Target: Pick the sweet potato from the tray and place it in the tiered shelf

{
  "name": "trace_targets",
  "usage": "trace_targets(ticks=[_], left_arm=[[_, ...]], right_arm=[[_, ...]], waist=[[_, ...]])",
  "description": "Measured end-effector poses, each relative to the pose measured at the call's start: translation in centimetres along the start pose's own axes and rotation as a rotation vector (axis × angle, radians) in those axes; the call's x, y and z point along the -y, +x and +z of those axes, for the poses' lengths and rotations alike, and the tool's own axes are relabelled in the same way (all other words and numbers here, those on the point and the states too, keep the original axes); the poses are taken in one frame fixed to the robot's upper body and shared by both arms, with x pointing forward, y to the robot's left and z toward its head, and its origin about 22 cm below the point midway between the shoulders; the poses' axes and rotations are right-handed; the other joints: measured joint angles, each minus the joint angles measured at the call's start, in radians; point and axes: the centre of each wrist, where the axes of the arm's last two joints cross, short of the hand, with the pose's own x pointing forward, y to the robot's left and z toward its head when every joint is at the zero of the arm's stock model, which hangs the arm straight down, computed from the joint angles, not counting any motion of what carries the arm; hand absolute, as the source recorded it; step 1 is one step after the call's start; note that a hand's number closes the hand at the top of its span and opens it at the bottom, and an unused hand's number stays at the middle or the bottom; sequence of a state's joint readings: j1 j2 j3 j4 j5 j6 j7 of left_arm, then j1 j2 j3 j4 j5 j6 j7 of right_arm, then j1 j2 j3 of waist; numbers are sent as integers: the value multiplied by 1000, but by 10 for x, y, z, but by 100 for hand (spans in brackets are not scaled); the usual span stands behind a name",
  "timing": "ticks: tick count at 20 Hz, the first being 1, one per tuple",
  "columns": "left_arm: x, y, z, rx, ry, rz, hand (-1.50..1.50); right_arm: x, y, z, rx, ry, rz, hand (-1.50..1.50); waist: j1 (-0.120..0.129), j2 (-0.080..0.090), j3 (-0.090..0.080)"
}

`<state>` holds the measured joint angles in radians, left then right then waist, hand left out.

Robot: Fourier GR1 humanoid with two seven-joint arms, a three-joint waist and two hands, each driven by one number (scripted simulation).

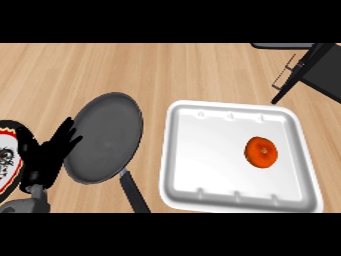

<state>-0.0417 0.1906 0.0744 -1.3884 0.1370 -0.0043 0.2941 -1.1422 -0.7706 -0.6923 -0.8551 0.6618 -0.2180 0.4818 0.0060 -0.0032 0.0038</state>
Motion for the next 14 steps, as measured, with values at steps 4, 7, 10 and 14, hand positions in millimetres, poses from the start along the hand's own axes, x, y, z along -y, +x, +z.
trace_targets(ticks=[4, 7, 10, 14], left_arm=[[3, -3, 2, 15, 8, -4, 0], [2, -4, 3, 9, 7, -2, 0], [-2, -5, 3, 6, 11, 5, 0], [-8, -4, 3, -3, 14, 9, 0]], right_arm=[[30, 1, -9, -8, -131, -16, -150], [54, 0, -13, -30, -229, -30, -150], [82, -6, -16, -54, -306, -68, -150], [125, -14, -15, -78, -357, -125, -150]], waist=[[-2, -1, 0], [-8, -2, -1], [-14, -4, 0], [-22, -5, -1]])
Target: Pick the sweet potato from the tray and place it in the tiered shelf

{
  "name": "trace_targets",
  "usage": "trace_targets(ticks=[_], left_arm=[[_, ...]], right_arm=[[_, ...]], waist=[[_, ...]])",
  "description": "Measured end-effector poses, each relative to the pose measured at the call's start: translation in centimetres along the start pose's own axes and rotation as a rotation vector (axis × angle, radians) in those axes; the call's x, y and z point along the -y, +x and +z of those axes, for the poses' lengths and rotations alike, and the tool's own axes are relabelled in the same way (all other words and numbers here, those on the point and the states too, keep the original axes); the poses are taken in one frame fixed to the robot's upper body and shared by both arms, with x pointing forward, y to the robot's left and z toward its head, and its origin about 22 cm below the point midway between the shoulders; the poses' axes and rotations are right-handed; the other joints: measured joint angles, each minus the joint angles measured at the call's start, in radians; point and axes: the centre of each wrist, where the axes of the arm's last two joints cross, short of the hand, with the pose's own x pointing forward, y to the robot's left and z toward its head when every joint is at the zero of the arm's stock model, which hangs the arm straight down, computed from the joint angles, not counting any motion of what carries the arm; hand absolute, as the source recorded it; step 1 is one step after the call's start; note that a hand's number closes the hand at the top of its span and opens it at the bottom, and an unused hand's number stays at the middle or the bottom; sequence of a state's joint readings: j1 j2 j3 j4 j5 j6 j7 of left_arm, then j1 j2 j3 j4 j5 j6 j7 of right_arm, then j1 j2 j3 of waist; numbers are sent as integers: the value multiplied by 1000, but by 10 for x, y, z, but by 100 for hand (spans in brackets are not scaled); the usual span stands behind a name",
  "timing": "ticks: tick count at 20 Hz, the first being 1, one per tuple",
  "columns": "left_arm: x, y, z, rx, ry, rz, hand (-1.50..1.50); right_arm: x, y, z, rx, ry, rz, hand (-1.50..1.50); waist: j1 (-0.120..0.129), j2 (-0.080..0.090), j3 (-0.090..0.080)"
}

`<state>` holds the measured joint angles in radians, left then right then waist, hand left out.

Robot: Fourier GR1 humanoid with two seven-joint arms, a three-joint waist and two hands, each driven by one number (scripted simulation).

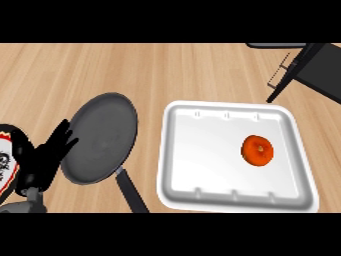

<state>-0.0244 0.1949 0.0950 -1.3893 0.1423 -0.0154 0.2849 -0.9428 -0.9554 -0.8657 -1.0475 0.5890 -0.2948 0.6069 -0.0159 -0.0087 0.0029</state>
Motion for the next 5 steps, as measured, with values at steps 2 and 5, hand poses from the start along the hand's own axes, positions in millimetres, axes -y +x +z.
trace_targets(ticks=[2, 5], left_arm=[[-2, 0, -1, -3, 9, 5, 0], [-2, 1, -2, 2, 9, 3, 0]], right_arm=[[22, -3, -7, -10, 3, -8, -150], [52, -6, -14, -14, 16, -11, -150]], waist=[[-2, -1, 0], [-2, 0, 0]])
